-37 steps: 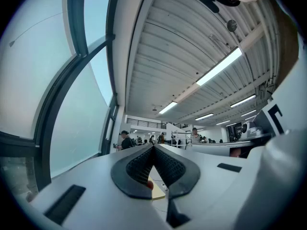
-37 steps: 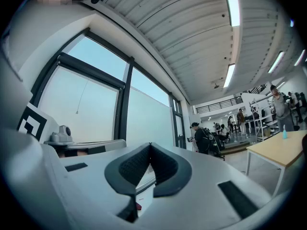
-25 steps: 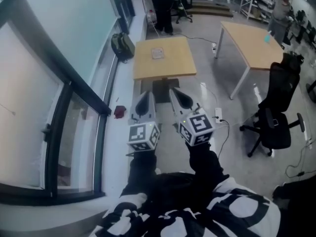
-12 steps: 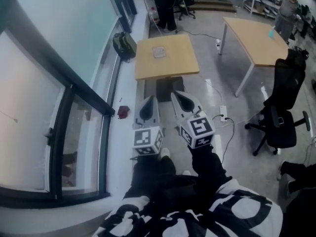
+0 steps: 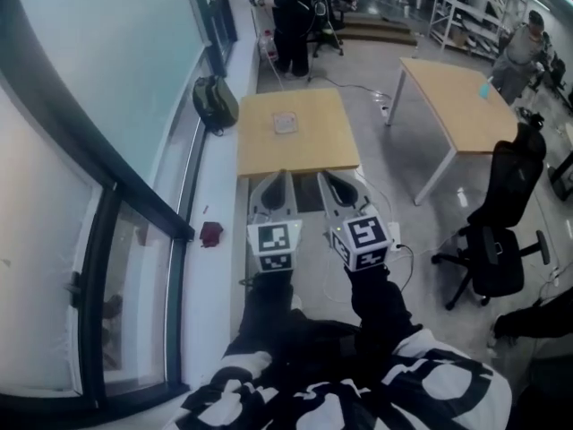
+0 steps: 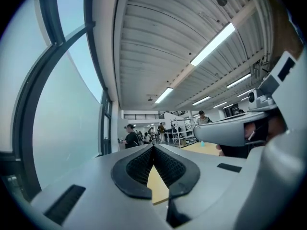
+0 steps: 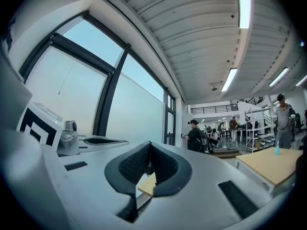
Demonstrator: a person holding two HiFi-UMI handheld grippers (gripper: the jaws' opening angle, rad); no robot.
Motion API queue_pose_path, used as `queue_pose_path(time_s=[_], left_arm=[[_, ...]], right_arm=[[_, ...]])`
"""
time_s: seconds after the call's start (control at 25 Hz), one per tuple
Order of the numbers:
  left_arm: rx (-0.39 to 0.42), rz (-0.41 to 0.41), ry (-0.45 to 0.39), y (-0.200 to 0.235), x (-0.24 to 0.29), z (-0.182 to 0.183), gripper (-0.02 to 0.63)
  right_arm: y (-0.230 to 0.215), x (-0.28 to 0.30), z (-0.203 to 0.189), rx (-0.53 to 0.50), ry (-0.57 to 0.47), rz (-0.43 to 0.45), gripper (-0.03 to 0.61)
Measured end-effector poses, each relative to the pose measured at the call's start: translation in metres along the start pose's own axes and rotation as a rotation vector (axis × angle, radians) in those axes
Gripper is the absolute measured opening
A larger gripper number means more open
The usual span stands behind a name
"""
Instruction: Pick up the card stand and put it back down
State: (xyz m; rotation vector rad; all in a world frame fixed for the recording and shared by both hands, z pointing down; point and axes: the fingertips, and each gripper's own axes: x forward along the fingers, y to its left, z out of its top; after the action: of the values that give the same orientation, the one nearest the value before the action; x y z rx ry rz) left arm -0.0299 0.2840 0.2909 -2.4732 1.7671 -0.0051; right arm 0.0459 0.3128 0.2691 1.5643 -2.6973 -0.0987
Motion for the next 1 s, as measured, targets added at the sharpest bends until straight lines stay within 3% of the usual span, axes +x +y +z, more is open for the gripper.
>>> queue_pose_path(time_s=[0.2, 0.48, 0.8, 1.0], left_arm=[[-0.026, 0.001, -0.049, 0.056, 0.046, 0.015, 0.006], [-0.058, -0.079, -0.015, 0.098, 0.088, -0.012, 0.006], [-0.095, -0.118, 0.003, 0.111, 0.136, -0.032, 0.006], [-0.084, -0.086, -0.009, 0.132, 0.193, -0.027, 0.006]], right_arm=[[0.008, 0.07, 0.012, -0.038, -0.014, 0.037, 0.018], [0.019, 0.135, -0.007, -0.038, 0.003, 0.044, 0.018], [-0.018, 0.187, -0.021, 0.023, 0.016, 0.013, 0.018], [-0.046, 0.24, -0.018, 0.023, -0.001, 0.059, 0.018]])
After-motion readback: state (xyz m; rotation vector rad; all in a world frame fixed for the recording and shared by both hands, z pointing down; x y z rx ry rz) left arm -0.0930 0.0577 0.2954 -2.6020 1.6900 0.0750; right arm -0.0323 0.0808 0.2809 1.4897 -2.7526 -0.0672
